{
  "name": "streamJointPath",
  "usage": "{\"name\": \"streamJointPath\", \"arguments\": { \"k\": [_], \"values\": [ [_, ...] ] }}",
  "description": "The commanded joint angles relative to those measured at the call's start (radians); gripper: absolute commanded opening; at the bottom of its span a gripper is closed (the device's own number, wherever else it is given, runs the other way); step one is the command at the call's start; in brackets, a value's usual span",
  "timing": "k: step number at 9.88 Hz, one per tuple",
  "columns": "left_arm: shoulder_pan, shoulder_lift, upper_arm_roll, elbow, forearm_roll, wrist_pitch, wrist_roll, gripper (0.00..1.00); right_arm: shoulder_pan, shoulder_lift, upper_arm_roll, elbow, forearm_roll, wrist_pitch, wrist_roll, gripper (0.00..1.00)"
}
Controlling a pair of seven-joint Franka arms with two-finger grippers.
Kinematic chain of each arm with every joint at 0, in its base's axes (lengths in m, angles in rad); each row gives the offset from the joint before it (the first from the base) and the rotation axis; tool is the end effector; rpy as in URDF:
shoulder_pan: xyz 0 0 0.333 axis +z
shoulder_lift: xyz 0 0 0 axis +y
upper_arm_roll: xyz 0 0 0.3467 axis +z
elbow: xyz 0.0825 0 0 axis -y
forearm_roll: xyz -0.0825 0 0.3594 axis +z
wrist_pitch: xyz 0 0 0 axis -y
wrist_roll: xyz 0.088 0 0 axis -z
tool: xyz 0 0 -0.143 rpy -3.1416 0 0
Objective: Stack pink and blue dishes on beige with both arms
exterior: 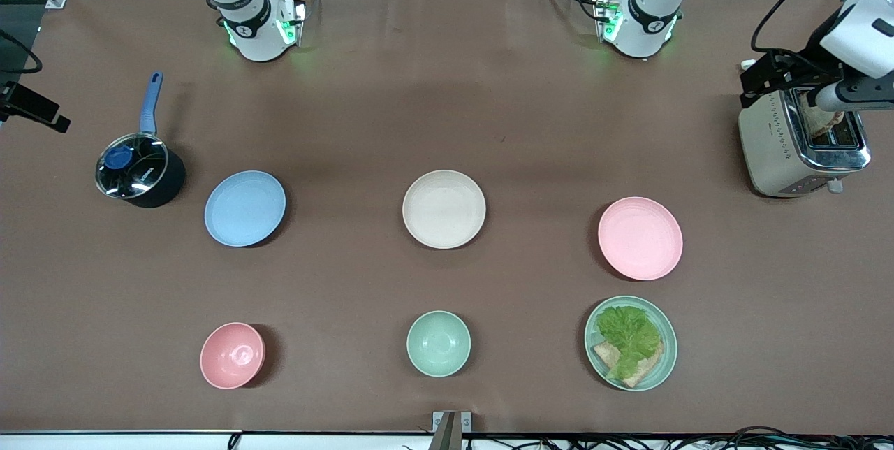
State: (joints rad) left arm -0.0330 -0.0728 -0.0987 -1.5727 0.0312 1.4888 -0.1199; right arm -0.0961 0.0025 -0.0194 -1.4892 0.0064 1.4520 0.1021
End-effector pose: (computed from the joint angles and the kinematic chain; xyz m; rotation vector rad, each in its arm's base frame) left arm 0.4923 -0.0626 0.6485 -3.1021 0.0141 0.0102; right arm 0.5140 -0.0586 0.6438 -3.1160 0.3394 0.0622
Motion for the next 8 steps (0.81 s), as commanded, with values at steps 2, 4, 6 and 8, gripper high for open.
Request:
{"name": "streamJointPath", "arguments": {
  "k": [2,4,6,8],
  "values": [
    [0.005,0.075,0.002,0.051,0.018,-0.001,0.016,1.0,-0.017,-0.013,0.007,-0.016,0.015,-0.005,-0.015,1.0],
    [0.06,0.193,0.002,0.086,0.0,0.01,0.052,1.0,-0.017,-0.01,0.007,-0.01,0.015,-0.005,-0.018,1.0],
    [0.138,0.287,0.002,-0.002,-0.065,0.181,0.092,1.0,-0.01,-0.001,0.007,-0.006,0.014,0.002,-0.019,1.0],
    [0.168,0.313,-0.001,-0.212,-0.096,0.459,0.167,1.0,-0.007,0.025,0.009,-0.026,0.017,0.011,-0.041,1.0]
  ]
}}
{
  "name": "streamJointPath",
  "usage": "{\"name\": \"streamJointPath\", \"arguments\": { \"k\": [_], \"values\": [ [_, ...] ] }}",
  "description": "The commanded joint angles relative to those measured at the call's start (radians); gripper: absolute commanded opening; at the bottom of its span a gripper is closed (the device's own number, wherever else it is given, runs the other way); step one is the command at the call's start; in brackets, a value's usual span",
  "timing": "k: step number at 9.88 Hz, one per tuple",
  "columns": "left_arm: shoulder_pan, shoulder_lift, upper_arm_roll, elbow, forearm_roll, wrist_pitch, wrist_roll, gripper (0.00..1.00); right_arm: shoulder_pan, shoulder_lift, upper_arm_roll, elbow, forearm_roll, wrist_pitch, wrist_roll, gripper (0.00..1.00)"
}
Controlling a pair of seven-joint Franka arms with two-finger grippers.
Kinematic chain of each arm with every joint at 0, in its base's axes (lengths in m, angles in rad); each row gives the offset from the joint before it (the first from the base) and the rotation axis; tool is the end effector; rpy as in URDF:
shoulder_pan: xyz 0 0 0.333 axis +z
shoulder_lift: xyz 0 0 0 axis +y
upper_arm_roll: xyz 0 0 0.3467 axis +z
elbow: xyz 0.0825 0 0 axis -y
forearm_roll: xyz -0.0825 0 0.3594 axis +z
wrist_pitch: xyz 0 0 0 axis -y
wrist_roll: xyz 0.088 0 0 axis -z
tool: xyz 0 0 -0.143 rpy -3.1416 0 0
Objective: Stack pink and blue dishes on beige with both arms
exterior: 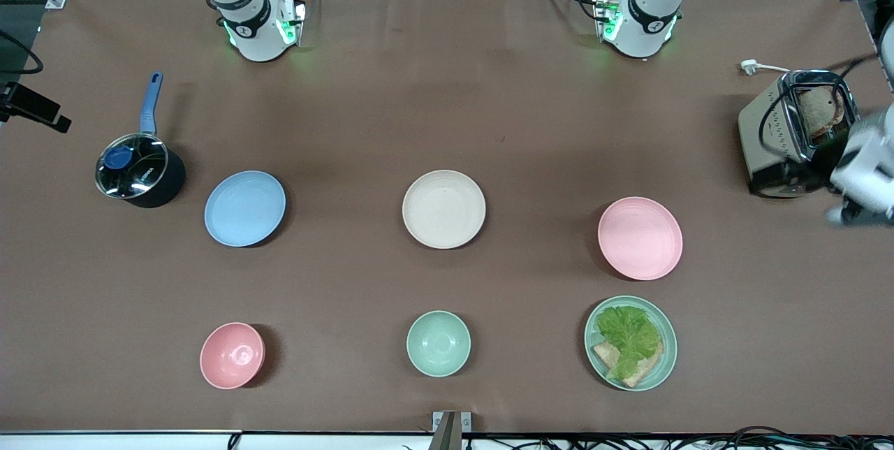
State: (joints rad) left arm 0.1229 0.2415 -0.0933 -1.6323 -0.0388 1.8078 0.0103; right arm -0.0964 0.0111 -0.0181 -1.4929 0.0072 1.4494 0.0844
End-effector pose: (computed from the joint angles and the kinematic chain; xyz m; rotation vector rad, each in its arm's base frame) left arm 0.6087 0.0182 0.4737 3.0786 0.0487 -0.0983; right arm 0.5162 -0.0582 0.6375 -3.1173 0.3100 0.0854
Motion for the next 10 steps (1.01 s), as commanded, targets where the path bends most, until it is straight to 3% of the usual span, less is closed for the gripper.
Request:
{"name": "streamJointPath", "arguments": {
  "k": [1,2,4,8,10],
  "values": [
    [0.023,0.016,-0.006,-0.252,-0.048,0.283,0.104,1.0,-0.006,0.045,0.006,-0.083,0.016,0.096,-0.093,1.0],
    [0.024,0.059,-0.008,-0.305,-0.078,0.353,0.156,1.0,-0.009,0.05,0.006,-0.183,0.016,0.214,-0.156,1.0],
    [0.052,0.168,-0.012,-0.316,-0.14,0.417,0.27,0.99,-0.017,0.099,0.004,-0.312,0.045,0.368,-0.227,1.0],
    [0.067,0.292,-0.022,-0.328,-0.233,0.551,0.427,0.61,-0.032,0.245,0.004,-0.482,0.086,0.702,-0.424,1.0],
    [0.067,0.312,-0.023,-0.322,-0.237,0.553,0.427,0.33,-0.035,0.3,0.004,-0.533,0.129,0.811,-0.524,1.0]
  ]
}}
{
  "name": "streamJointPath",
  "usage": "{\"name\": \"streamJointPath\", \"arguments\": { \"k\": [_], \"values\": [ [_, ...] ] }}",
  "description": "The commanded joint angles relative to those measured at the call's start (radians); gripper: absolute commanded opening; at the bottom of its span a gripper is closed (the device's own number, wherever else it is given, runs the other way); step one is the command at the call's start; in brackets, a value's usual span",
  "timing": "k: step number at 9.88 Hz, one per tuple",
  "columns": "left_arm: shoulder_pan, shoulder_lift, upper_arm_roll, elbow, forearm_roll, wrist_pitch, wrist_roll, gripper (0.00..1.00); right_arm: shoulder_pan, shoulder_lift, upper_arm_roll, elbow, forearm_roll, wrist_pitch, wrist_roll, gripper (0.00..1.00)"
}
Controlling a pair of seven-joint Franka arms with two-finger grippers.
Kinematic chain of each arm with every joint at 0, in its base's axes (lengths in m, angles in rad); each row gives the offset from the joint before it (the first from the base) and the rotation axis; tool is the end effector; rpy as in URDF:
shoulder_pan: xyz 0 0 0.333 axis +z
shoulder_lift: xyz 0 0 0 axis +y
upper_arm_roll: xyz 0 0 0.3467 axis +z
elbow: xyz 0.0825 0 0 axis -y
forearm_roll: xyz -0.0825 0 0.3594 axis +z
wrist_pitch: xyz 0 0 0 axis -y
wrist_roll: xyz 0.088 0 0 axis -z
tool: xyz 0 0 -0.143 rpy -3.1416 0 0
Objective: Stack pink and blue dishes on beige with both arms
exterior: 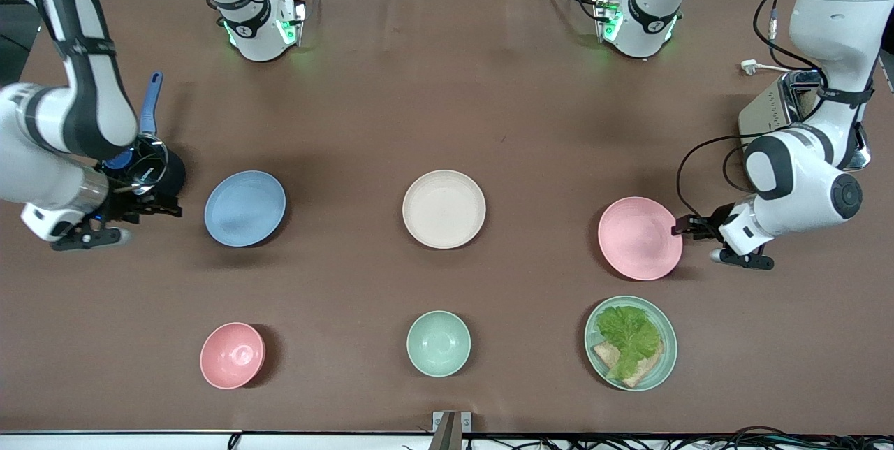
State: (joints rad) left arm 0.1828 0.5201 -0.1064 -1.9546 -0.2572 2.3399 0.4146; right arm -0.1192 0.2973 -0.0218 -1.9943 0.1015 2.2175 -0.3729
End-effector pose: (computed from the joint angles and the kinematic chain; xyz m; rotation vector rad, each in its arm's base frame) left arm 0.5995 0.0372 0.2110 2.8810 -0.1957 -0.1104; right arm 0.5774 -0.0753 0.3162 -3.0411 -0.2567 0.0809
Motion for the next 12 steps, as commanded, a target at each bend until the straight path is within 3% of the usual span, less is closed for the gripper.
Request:
{"name": "streamJointPath", "arguments": {
  "k": [1,2,3,6,8,10,12],
  "values": [
    [0.007,0.04,-0.01,0.005,-0.019,0.021,0.023,0.17,-0.016,0.049,0.008,-0.035,0.068,0.077,-0.117,1.0],
    [0.007,0.044,-0.012,0.006,-0.02,0.021,0.023,0.05,-0.022,0.087,0.008,-0.052,0.104,0.126,-0.165,1.0],
    [0.007,0.047,-0.012,0.006,-0.02,0.021,0.023,0.01,-0.025,0.106,0.01,-0.078,0.122,0.187,-0.202,1.0],
    [0.001,-0.021,-0.064,0.006,-0.027,-0.026,-0.006,0.0,-0.025,0.152,0.01,-0.107,0.13,0.274,-0.208,1.0],
    [-0.006,-0.101,-0.207,0.008,-0.027,-0.088,-0.285,0.0,-0.025,0.166,0.01,-0.11,0.147,0.272,-0.207,0.85],
    [-0.023,-0.114,-0.385,0.028,-0.008,-0.082,-0.618,0.0,-0.024,0.166,0.011,-0.124,0.19,0.262,-0.208,0.74],
    [-0.177,-0.089,-0.411,0.048,0.065,-0.051,-0.904,0.0,-0.025,0.166,0.011,-0.126,0.191,0.258,-0.205,0.66]
  ]
}}
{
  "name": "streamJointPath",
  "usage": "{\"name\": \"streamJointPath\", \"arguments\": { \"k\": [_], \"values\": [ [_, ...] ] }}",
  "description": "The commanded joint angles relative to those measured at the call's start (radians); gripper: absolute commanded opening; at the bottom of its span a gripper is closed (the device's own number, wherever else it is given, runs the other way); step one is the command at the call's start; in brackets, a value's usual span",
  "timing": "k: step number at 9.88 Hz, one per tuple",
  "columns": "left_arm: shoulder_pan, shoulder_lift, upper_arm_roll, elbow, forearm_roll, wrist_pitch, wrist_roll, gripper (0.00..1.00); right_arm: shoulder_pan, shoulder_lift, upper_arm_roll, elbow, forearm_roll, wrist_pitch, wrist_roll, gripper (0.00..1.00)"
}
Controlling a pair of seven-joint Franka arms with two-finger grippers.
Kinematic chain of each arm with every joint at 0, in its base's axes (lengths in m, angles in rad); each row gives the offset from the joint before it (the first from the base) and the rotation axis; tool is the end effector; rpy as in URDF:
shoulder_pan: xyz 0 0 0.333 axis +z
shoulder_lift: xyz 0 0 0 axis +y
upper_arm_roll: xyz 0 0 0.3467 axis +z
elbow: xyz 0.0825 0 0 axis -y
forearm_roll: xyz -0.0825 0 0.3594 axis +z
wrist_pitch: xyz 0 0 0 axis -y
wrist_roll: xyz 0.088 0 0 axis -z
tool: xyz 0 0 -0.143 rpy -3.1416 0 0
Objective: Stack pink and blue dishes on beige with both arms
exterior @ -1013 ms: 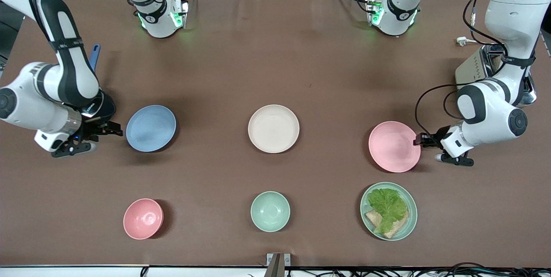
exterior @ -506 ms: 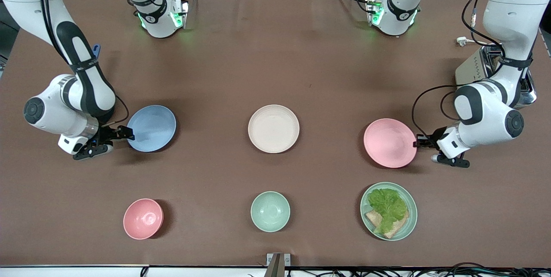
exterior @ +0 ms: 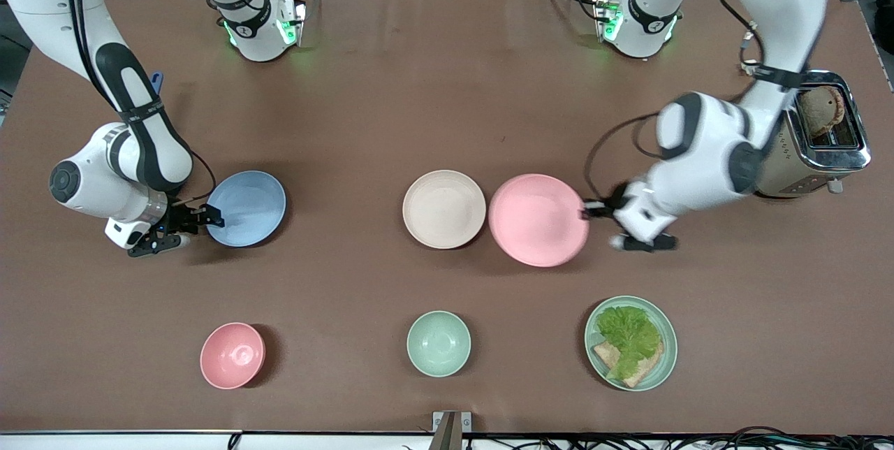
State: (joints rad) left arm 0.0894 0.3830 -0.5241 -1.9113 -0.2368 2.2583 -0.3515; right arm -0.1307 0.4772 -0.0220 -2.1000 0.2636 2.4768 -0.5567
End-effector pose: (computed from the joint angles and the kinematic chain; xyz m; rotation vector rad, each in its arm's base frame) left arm 0.5604 -0.2527 0.3343 2.7872 0.1406 -0.1966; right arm 0.5624 -0.0816 0.1928 -2.9605 -0.2821 0.0645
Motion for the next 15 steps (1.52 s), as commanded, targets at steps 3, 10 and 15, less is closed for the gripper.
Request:
{"name": "streamJointPath", "arguments": {
  "k": [3,10,15],
  "values": [
    [-0.249,0.179,0.013,0.078,0.204,0.107,-0.485,0.0,-0.027,-0.02,0.013,-0.015,0.045,-0.065,-0.022,0.63],
    [-0.304,0.283,0.013,0.117,0.352,0.171,-0.682,0.9,-0.053,-0.02,0.01,-0.005,0.184,-0.102,-0.088,0.01],
    [-0.119,0.041,0.013,0.349,0.372,-0.281,-0.547,1.0,-0.056,-0.045,-0.03,0.142,0.19,-0.353,-0.071,0.0]
  ]
}}
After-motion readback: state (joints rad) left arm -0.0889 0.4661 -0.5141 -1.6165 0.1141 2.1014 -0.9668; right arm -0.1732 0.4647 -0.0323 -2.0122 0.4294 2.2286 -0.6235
